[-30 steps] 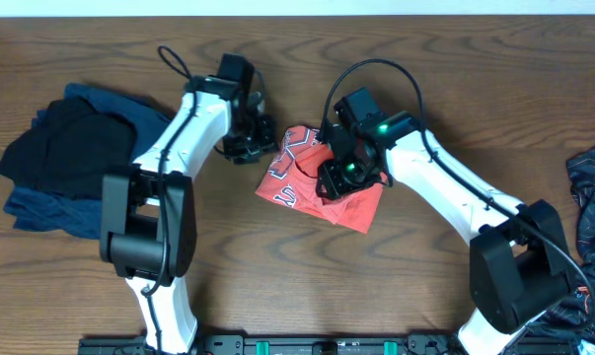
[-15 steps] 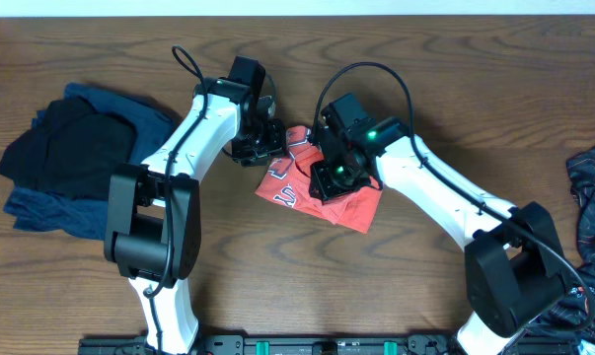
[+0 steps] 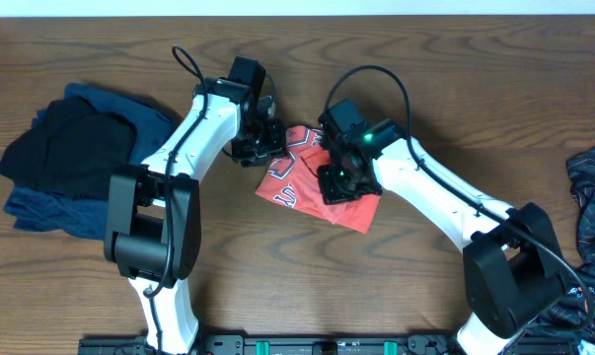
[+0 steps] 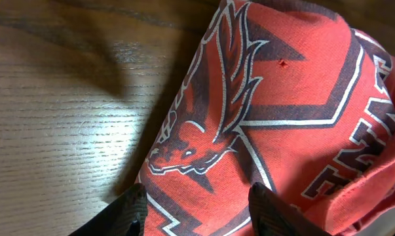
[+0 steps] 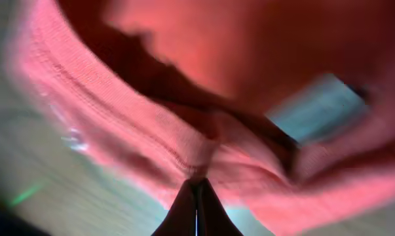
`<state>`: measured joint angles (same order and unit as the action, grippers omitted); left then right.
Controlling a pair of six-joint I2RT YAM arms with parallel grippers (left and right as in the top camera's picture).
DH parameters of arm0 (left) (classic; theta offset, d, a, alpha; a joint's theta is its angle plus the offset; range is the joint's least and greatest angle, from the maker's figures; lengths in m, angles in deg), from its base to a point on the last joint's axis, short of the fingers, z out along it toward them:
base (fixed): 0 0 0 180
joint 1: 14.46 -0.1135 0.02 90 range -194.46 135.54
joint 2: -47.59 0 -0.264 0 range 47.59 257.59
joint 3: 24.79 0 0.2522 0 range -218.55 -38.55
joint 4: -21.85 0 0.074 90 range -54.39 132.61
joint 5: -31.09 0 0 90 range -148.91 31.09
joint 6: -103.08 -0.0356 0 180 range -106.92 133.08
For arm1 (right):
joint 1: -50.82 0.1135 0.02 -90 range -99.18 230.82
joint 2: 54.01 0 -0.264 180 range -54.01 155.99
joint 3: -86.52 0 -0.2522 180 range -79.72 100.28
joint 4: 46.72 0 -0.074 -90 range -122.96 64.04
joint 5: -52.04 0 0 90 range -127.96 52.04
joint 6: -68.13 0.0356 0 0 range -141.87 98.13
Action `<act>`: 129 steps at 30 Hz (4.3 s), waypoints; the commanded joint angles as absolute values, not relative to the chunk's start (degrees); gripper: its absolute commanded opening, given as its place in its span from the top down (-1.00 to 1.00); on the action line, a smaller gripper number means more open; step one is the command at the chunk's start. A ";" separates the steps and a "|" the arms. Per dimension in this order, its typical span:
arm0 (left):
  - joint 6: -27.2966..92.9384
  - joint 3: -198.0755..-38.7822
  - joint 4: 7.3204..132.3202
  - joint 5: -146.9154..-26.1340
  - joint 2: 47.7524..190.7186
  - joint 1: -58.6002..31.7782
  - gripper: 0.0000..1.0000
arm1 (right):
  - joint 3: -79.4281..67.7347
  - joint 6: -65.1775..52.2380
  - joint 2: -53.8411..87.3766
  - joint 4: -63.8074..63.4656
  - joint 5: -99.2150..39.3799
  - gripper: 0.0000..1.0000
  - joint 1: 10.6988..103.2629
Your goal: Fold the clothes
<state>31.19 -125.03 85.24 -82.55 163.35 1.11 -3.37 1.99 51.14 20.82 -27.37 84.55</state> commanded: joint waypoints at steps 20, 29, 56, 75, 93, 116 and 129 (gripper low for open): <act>29.16 -124.07 86.68 -82.26 163.62 0.98 -0.04 | -3.65 20.48 48.89 34.81 -52.73 0.69 80.75; 29.03 -124.07 83.30 -82.28 159.35 0.89 -0.04 | -3.65 -3.10 42.83 13.98 -32.97 0.49 71.59; 29.40 -124.05 83.97 -82.24 158.83 1.07 -0.04 | -3.69 18.14 53.85 15.99 -55.52 0.98 68.71; 29.16 -124.05 84.43 -82.24 158.83 1.07 -0.04 | -3.65 5.40 47.68 16.95 -37.51 0.59 66.43; 24.90 -124.05 73.39 -82.20 158.87 6.73 -0.21 | -3.72 -0.35 49.48 17.81 -29.03 0.72 67.40; 26.32 -124.05 88.61 -78.74 168.10 9.16 -0.19 | -3.72 1.60 61.45 12.56 -36.53 0.66 67.29; 36.35 -124.00 102.05 -73.21 163.38 9.51 -0.18 | -2.58 -3.74 58.39 4.56 -38.17 0.59 66.61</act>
<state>34.56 -124.35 101.63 -76.19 166.92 9.64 -3.69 -2.27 60.36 3.49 -37.01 66.89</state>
